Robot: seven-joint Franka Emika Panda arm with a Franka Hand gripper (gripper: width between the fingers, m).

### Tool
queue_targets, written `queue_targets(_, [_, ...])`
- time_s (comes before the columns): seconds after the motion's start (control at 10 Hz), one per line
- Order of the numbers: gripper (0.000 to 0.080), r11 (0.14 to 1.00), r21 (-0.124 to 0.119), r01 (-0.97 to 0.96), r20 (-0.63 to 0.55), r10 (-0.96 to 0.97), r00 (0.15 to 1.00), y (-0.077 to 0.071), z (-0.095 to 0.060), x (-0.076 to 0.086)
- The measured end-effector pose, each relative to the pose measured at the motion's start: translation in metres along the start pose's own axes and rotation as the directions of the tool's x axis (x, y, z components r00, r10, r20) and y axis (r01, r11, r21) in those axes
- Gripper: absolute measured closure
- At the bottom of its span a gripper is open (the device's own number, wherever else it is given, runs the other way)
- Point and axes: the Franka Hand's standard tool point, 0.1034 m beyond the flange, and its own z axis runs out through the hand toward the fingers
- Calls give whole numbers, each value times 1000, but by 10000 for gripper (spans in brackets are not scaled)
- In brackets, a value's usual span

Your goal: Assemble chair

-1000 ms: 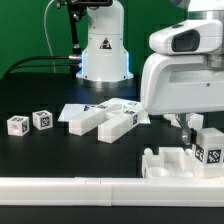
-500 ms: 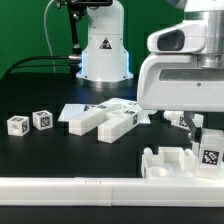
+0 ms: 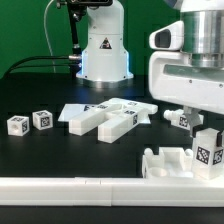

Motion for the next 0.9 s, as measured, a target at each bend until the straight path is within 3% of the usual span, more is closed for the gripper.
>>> queue_targets(0.3, [512, 1000, -5, -5, 7, 5, 1000, 0, 1, 2])
queue_targets(0.4, [272, 997, -6, 73, 5, -73, 997, 0, 1, 2])
queue_targets(0.5, [272, 973, -5, 231, 6, -231, 973, 0, 1, 4])
queue_targets(0.6, [189, 889, -1, 458, 11, -457, 889, 2, 1, 7])
queue_targets(0.7, [158, 781, 4, 624, 27, -624, 781, 5, 2, 9])
queue_targets(0.8, [158, 775, 4, 632, 25, -632, 774, 5, 3, 9])
queue_targets(0.9, [151, 711, 2, 704, 24, -703, 710, 6, 3, 11])
